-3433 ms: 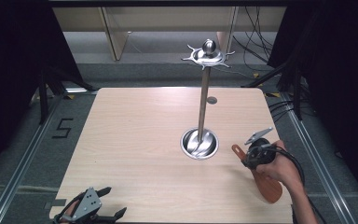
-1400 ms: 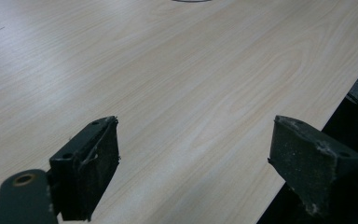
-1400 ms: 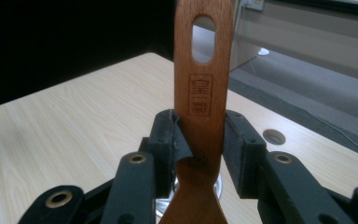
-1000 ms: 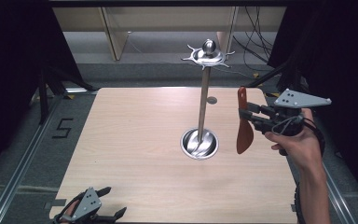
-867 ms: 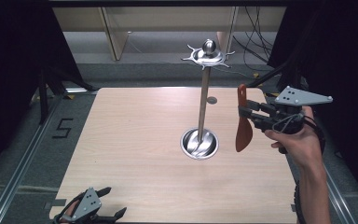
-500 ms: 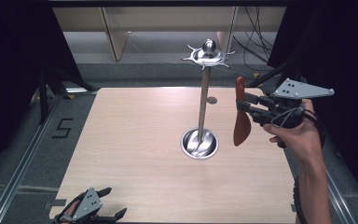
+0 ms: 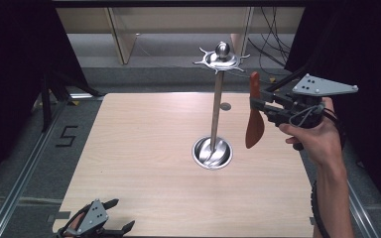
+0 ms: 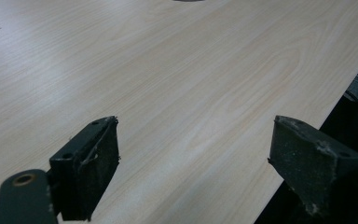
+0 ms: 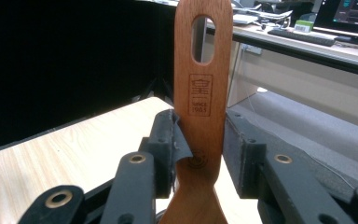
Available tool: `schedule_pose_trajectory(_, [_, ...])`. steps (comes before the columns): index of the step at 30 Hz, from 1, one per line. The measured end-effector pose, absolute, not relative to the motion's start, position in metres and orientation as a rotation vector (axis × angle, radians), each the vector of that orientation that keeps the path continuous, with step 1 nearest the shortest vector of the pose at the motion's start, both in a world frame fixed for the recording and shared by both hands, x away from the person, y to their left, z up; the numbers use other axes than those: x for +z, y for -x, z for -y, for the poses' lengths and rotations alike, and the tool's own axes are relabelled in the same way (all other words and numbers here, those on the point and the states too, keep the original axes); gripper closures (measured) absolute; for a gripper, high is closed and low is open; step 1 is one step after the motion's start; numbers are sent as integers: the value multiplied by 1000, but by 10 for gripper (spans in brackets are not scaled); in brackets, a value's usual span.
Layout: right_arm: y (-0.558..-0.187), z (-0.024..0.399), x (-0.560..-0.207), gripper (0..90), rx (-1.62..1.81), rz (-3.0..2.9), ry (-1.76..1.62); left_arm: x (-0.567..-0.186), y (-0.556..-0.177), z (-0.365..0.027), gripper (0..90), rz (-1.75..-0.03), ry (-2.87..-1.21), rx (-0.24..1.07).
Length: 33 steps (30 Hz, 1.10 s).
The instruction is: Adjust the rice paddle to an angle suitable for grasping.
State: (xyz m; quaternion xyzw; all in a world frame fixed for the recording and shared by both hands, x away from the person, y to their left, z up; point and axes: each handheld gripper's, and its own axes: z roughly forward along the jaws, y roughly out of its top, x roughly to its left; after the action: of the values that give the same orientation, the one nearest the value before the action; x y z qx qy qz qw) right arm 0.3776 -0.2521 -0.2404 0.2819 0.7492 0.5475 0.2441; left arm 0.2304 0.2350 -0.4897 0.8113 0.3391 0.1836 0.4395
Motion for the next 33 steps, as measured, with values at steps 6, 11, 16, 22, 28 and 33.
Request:
schedule_pose_trajectory(6, [-382,250,-238,672,1506,-2036,-775,-489,-230,-235,151,-836,-2018,460])
schedule_pose_trajectory(11, [-386,247,-235,672,1515,-2039,-775,-489,-230,-235,151,-840,-2012,450])
schedule_pose_trajectory(16, [-389,242,-232,671,1524,-2052,-783,-489,-231,-236,151,-832,-2018,456])
schedule_pose_trajectory(22, [-395,239,-230,672,1514,-2056,-787,-489,-230,-235,151,-841,-2012,448])
schedule_pose_trajectory(28, [-402,233,-232,671,1497,-2071,-786,-489,-230,-235,151,-839,-2011,449])
schedule_pose_trajectory(33, [-405,228,-233,671,1514,-2074,-797,-489,-230,-236,151,-837,-2011,451])
